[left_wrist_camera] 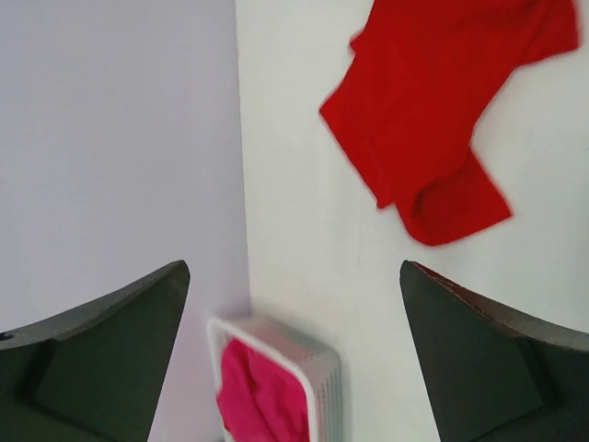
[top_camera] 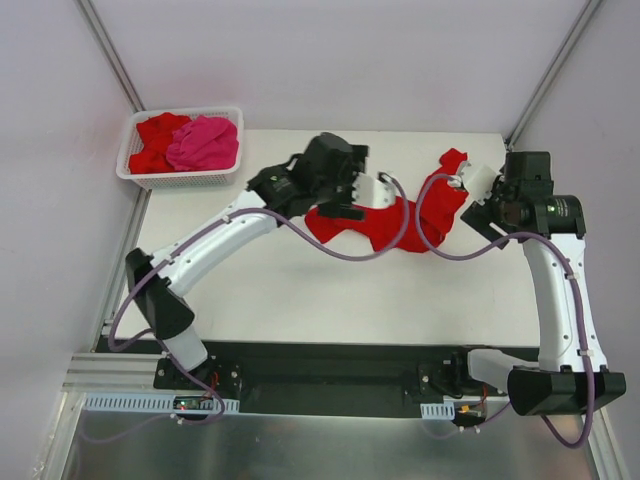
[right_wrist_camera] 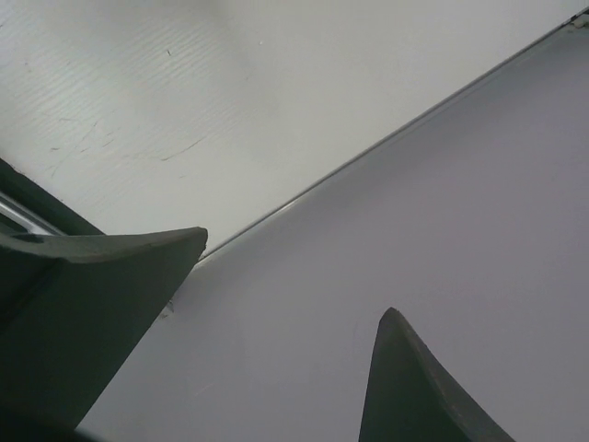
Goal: Fold and stack the t-shirts
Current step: Flatten out the tshirt
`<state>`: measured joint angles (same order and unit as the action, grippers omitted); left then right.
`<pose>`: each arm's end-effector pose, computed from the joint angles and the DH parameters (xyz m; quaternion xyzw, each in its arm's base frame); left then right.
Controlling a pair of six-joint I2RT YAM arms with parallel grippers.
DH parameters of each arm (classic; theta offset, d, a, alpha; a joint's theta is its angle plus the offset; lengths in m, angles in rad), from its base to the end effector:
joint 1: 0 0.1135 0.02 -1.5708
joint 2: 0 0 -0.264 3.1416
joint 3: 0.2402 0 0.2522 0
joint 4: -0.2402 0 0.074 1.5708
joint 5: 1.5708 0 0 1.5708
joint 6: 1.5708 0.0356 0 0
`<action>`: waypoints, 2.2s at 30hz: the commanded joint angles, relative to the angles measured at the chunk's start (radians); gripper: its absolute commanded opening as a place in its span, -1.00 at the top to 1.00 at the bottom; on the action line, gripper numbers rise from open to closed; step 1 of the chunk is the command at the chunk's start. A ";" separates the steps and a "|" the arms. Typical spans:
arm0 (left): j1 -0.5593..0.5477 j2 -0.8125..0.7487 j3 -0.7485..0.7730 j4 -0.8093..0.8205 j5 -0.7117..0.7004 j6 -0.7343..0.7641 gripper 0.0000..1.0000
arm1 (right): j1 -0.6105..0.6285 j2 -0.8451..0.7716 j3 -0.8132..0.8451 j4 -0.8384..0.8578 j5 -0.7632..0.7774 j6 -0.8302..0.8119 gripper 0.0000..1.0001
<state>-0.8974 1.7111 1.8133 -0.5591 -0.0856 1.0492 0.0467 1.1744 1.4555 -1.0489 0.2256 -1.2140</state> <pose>0.2473 -0.3051 0.4113 0.6884 0.4958 0.0763 0.5238 0.2151 0.0021 0.4071 -0.5036 0.7648 -0.3004 0.2669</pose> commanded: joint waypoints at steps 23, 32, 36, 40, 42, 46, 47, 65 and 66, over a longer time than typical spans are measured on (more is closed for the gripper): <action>0.253 0.036 -0.049 -0.139 0.238 -0.577 -0.99 | -0.096 0.416 0.091 -0.114 -0.689 0.565 -0.15; 0.282 -0.071 -0.035 -0.226 0.164 -0.456 -0.99 | -0.102 0.672 0.195 0.000 -0.625 0.584 -0.11; 0.291 -0.082 -0.040 -0.249 0.141 -0.468 -0.98 | -0.084 0.758 0.268 0.038 -0.530 0.571 -0.11; 0.296 -0.087 -0.043 -0.255 0.126 -0.477 -0.99 | -0.067 0.797 0.273 0.107 -0.445 0.535 -0.12; 0.296 -0.088 -0.048 -0.255 0.118 -0.477 -0.99 | -0.064 0.830 0.282 0.118 -0.428 0.525 -0.13; 0.298 -0.090 -0.051 -0.259 0.103 -0.462 -0.98 | -0.059 0.883 0.312 0.090 -0.433 0.499 -0.13; 0.298 -0.088 -0.051 -0.257 0.098 -0.457 -0.99 | -0.054 0.887 0.296 0.096 -0.428 0.495 -0.14; 0.299 -0.019 -0.065 -0.263 0.116 -0.448 -0.99 | -0.048 0.862 0.394 -0.051 -0.440 0.423 0.97; 0.299 -0.007 -0.066 -0.262 0.125 -0.446 -0.99 | -0.048 0.848 0.422 -0.080 -0.436 0.395 0.97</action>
<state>-0.6067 1.6630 1.7615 -0.8131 0.0181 0.5911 -0.0086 2.1292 1.7664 -1.0077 -0.2092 -0.7483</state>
